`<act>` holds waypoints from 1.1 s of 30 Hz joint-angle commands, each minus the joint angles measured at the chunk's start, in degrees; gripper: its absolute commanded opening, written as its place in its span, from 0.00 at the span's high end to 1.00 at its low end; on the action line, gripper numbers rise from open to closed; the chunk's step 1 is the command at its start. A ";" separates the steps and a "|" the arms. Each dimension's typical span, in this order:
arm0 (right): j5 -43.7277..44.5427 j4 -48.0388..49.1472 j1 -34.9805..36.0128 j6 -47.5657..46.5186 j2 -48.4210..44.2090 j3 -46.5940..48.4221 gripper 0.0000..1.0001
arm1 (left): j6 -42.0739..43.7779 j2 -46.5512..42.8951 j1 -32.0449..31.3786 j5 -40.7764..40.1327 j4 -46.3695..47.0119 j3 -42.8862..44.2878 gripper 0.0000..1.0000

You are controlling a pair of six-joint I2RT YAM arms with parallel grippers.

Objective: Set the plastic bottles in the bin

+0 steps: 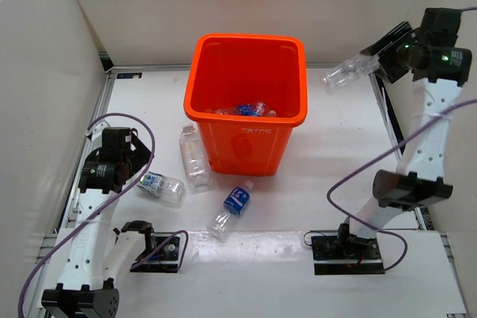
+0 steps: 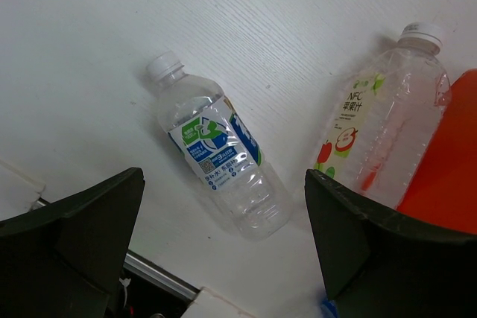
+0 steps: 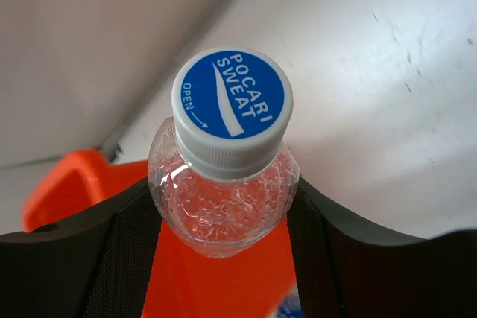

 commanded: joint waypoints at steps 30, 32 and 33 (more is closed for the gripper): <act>46.35 23.80 57.40 -37.08 -2.16 8.75 0.10 | -3.53 0.83 -0.12 1.89 3.11 -3.88 0.00; 47.13 23.45 56.78 -35.94 -2.42 9.28 0.10 | -4.85 1.35 -0.03 1.97 2.76 -4.41 0.00; 47.40 23.62 56.52 -35.85 -2.77 9.20 0.10 | -5.64 1.44 -0.11 2.06 2.76 -4.49 0.00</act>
